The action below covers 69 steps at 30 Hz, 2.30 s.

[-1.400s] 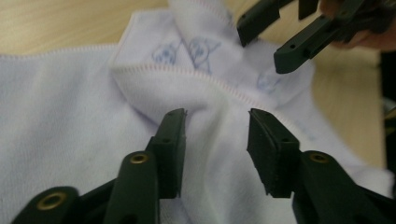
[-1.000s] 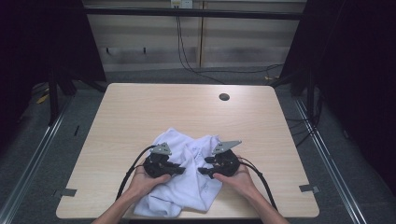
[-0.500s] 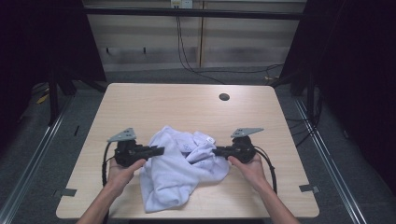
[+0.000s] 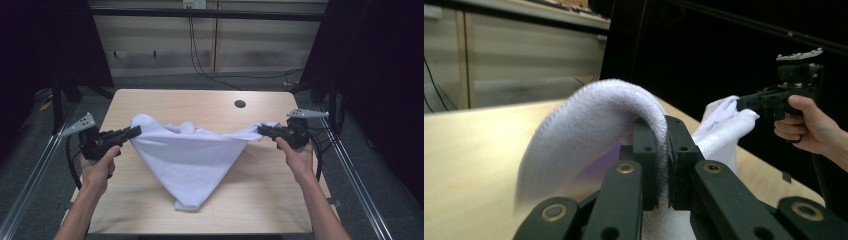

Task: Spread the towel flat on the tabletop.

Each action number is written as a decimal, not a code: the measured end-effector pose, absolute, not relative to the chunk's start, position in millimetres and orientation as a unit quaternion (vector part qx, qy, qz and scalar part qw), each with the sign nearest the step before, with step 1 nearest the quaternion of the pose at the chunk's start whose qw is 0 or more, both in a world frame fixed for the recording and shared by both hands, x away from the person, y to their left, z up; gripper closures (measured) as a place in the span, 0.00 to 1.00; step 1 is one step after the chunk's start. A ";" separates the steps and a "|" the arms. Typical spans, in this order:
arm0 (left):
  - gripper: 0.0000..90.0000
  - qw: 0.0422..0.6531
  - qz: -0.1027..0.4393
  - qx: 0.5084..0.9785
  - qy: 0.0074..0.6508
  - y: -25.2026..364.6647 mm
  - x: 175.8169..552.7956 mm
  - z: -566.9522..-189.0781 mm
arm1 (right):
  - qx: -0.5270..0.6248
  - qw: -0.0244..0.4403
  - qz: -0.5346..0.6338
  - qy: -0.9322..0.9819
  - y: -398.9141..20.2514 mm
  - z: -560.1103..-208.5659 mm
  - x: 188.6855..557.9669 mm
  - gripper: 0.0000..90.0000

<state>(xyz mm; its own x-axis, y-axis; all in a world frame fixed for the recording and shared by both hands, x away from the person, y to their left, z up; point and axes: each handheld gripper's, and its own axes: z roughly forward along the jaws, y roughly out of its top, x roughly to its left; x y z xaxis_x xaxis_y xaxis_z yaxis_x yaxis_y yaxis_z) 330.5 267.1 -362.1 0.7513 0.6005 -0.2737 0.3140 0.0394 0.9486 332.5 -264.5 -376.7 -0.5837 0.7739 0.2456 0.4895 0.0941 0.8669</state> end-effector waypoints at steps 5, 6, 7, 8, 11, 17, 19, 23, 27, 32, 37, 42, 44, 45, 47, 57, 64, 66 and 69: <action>0.96 0.649 0.136 0.665 0.344 271.8 348.5 -332.2 | 0.436 0.149 0.520 0.719 -257.0 -334.6 359.3 0.95; 0.96 0.648 0.144 0.663 0.346 271.9 354.2 -325.6 | 0.436 0.149 0.520 0.719 -257.0 -334.6 359.3 0.95; 0.96 0.645 0.152 0.663 0.348 272.0 360.3 -319.3 | 0.435 0.154 0.518 0.720 -255.1 -327.7 366.3 0.95; 0.96 0.646 0.163 0.655 0.358 272.4 372.4 -306.8 | 0.434 0.164 0.517 0.719 -251.2 -313.6 380.5 0.95; 0.96 0.644 0.176 0.651 0.360 273.2 381.6 -292.0 | 0.434 0.173 0.518 0.717 -248.1 -296.5 395.0 0.95; 0.95 0.663 0.219 0.647 0.308 263.4 372.2 -238.4 | 0.424 0.209 0.523 0.709 -252.2 -241.3 417.5 0.94; 0.95 0.666 0.230 0.646 0.295 259.9 361.8 -232.6 | 0.409 0.229 0.537 0.702 -255.3 -228.2 413.6 0.94; 0.95 0.647 0.212 0.676 0.281 257.0 340.5 -255.5 | 0.394 0.218 0.556 0.699 -266.2 -242.0 390.9 0.94; 0.95 0.611 0.150 0.719 0.295 251.6 316.0 -318.8 | 0.399 0.172 0.524 0.733 -271.8 -310.3 360.5 0.94; 0.94 0.591 0.062 0.738 0.320 245.0 283.4 -399.1 | 0.420 0.106 0.469 0.770 -281.9 -412.5 305.9 0.94; 0.86 0.574 -0.004 0.761 0.302 232.9 261.6 -444.2 | 0.435 0.085 0.449 0.776 -290.4 -446.5 278.9 0.91; 0.72 0.597 0.005 0.748 0.291 246.6 256.9 -436.5 | 0.451 0.103 0.485 0.742 -304.1 -443.4 253.6 0.64; 0.71 0.601 0.006 0.742 0.296 251.1 258.9 -435.5 | 0.452 0.105 0.497 0.733 -307.2 -438.6 250.5 0.63; 0.70 0.600 0.008 0.740 0.304 254.0 262.4 -435.3 | 0.437 0.109 0.497 0.742 -304.7 -435.5 246.7 0.62; 0.70 0.577 0.024 0.755 0.309 254.8 274.6 -438.0 | 0.426 0.082 0.491 0.756 -293.3 -443.8 248.0 0.61; 0.72 0.467 0.005 0.814 0.345 231.7 333.8 -494.0 | 0.368 0.005 0.471 0.802 -215.6 -473.4 269.4 0.59; 0.98 0.434 -0.006 0.839 0.327 225.3 326.1 -501.7 | 0.316 -0.027 0.445 0.837 -168.1 -486.7 267.2 0.58; 0.98 0.435 -0.014 0.840 0.324 225.7 321.4 -501.8 | 0.309 -0.024 0.436 0.845 -160.6 -488.9 263.2 0.58; 0.98 0.435 -0.017 0.841 0.321 226.5 315.3 -501.5 | 0.291 -0.025 0.425 0.857 -155.0 -495.8 259.1 0.58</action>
